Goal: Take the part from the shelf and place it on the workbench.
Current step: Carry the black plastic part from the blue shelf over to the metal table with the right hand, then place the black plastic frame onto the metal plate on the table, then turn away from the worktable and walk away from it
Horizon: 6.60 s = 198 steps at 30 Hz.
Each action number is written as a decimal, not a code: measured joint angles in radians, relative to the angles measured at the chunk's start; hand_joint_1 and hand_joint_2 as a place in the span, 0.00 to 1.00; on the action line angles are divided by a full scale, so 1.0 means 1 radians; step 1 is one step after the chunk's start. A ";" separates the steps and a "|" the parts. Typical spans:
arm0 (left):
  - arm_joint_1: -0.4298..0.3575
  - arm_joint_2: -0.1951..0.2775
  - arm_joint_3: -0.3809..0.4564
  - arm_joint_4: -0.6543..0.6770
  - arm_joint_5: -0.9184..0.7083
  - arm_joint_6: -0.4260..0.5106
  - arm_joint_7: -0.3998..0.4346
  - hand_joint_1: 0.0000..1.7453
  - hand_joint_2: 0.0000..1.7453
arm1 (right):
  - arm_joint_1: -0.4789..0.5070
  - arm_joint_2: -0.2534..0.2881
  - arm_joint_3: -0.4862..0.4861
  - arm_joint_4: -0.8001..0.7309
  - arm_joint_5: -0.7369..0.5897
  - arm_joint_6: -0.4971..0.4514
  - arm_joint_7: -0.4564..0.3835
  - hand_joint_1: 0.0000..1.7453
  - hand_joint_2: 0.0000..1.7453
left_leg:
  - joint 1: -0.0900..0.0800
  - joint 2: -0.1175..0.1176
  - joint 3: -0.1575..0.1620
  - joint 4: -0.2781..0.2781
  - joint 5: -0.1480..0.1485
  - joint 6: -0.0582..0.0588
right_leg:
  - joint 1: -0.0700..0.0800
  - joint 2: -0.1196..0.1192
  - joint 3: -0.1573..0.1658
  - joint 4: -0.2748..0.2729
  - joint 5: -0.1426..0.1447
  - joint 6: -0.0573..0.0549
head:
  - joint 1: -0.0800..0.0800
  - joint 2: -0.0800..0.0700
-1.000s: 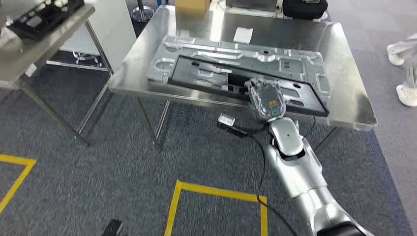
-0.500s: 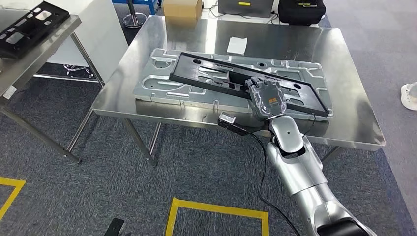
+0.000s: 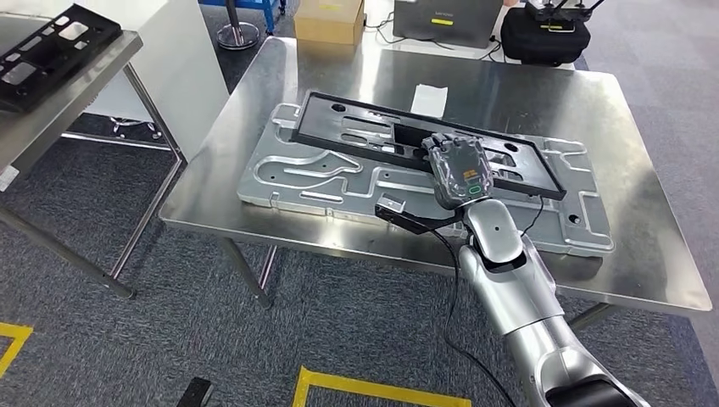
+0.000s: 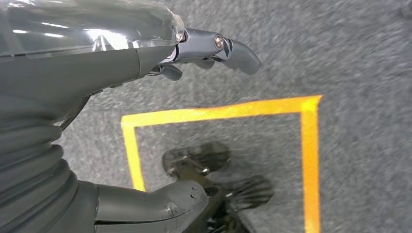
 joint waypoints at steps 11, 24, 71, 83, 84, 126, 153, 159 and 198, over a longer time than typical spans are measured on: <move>-0.011 0.003 0.000 0.001 0.009 -0.003 -0.022 0.00 1.00 | -0.009 -0.002 -0.001 0.013 -0.006 0.018 0.011 1.00 1.00 | 0.012 0.012 -0.178 0.269 -0.112 -0.053 | -0.008 0.007 0.123 -0.062 -0.025 -0.041 | -0.008 0.000; -0.016 0.007 0.000 0.001 0.029 -0.016 -0.047 0.00 0.00 | -0.008 -0.013 -0.010 0.104 -0.039 0.083 0.029 0.00 1.00 | 0.012 0.012 -0.143 -0.007 0.130 0.001 | -0.015 0.005 0.044 0.180 -0.193 0.017 | 0.000 0.000; 0.039 0.022 0.063 0.002 0.148 -0.018 -0.067 0.00 0.00 | 0.297 0.137 -0.030 -0.516 -1.111 0.167 -0.194 0.00 0.00 | 0.022 0.014 -0.261 0.284 -0.025 -0.064 | -0.014 -0.016 0.139 -0.062 -0.045 -0.032 | -0.005 0.000; 0.094 0.018 0.189 0.002 0.237 0.022 -0.070 0.00 0.00 | 0.803 0.102 -0.163 -0.863 -1.480 0.371 -0.483 0.00 0.00 | 0.023 0.015 -0.043 0.005 0.038 -0.003 | -0.021 -0.011 0.051 0.039 -0.094 0.035 | -0.003 0.000; 0.097 0.016 0.198 0.002 0.239 0.026 -0.071 0.00 0.00 | 0.847 0.116 -0.212 -0.868 -1.505 0.402 -0.498 0.00 0.00 | 0.022 0.015 -0.055 0.005 0.049 0.001 | -0.021 -0.009 0.035 0.096 -0.149 0.038 | -0.001 0.000; 0.102 0.000 0.310 0.002 0.173 0.040 -0.081 0.00 0.00 | 0.580 0.146 -1.557 0.726 -0.793 0.214 -0.383 0.00 0.00 | 0.023 0.030 -0.134 0.029 0.105 -0.053 | -0.038 0.000 0.202 -0.046 -0.126 0.037 | 0.002 0.000; 0.102 -0.027 0.325 0.001 0.132 0.025 -0.092 0.00 0.00 | 0.570 0.128 -1.612 0.891 -0.710 0.195 -0.119 0.00 0.00 | 0.004 0.006 -0.119 -0.006 0.095 0.004 | -0.022 0.013 0.132 0.160 -0.111 0.037 | -0.001 0.000; 0.104 -0.034 0.329 0.001 0.130 0.045 -0.051 0.00 0.00 | 0.570 0.132 -1.597 0.897 -0.665 0.195 -0.097 0.00 0.00 | 0.002 -0.036 -0.175 0.027 0.141 -0.029 | -0.019 0.031 0.303 -0.090 -0.178 -0.007 | 0.000 0.000; 0.108 0.007 0.409 0.001 0.176 0.069 0.067 0.00 0.00 | 0.562 0.203 -1.477 0.935 -0.525 0.178 -0.046 0.00 0.00 | 0.027 0.025 -0.162 0.195 -0.010 -0.067 | -0.022 -0.068 0.205 -0.074 -0.104 -0.023 | -0.011 0.000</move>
